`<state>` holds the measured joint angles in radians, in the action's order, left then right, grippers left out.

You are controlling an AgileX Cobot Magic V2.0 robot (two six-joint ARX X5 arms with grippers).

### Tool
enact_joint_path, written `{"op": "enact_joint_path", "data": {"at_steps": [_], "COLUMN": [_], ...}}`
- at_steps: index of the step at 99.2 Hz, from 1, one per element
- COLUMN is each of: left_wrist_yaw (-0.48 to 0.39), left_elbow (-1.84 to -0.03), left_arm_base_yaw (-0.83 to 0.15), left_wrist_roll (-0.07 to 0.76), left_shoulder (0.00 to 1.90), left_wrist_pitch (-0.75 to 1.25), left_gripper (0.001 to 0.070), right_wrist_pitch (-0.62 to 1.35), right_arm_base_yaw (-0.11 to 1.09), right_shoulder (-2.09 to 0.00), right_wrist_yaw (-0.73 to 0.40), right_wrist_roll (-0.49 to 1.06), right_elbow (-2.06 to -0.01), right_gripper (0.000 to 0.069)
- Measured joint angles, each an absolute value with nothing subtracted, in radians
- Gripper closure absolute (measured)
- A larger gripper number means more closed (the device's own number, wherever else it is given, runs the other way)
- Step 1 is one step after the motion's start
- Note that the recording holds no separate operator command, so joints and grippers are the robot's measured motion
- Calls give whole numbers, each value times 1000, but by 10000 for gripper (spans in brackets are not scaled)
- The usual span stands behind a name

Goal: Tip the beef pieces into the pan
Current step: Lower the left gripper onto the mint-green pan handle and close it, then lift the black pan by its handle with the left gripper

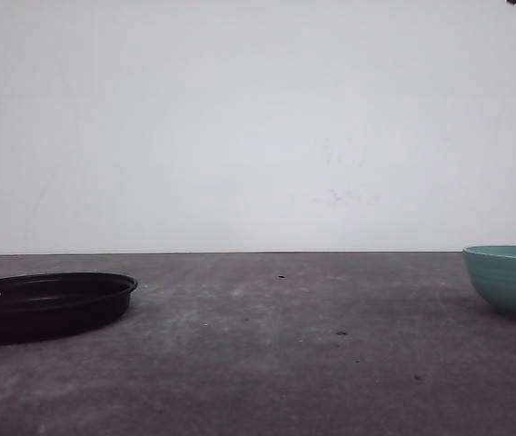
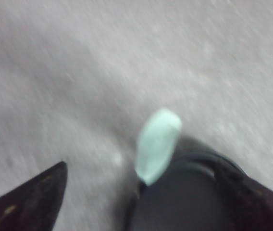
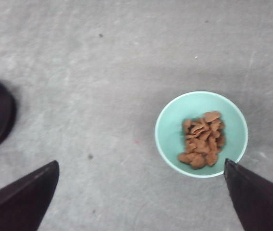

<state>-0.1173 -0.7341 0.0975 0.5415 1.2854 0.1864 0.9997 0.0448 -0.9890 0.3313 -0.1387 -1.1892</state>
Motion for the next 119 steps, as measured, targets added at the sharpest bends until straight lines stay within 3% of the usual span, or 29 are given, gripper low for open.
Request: {"op": "enact_joint_path", "data": {"at_steps": [44, 71, 84, 87, 119], "left_wrist_yaw": [-158, -164, -179, -192, -258], "left_elbow": [-736, -736, -736, -736, -737], "left_arm_base_yaw": [98, 93, 88, 88, 81], "left_wrist_roll": [516, 516, 517, 517, 542], "left_shoulder": [1509, 1526, 1526, 1526, 1516], "left_wrist_pitch": [88, 22, 24, 21, 28], "left_gripper": [102, 307, 590, 627, 637], "right_wrist_pitch": [1058, 1059, 1059, 1059, 1057], "right_arm_base_yaw": [45, 45, 45, 45, 45], "right_shoulder": [-828, -799, -803, -803, -803], "right_wrist_yaw": [340, 340, 339, 339, 310], "right_wrist_roll": [-147, -176, -189, -190, -191], "right_elbow": [-1189, -1189, -1189, -1189, -1189], "right_gripper": [7, 7, 7, 7, 7]}}
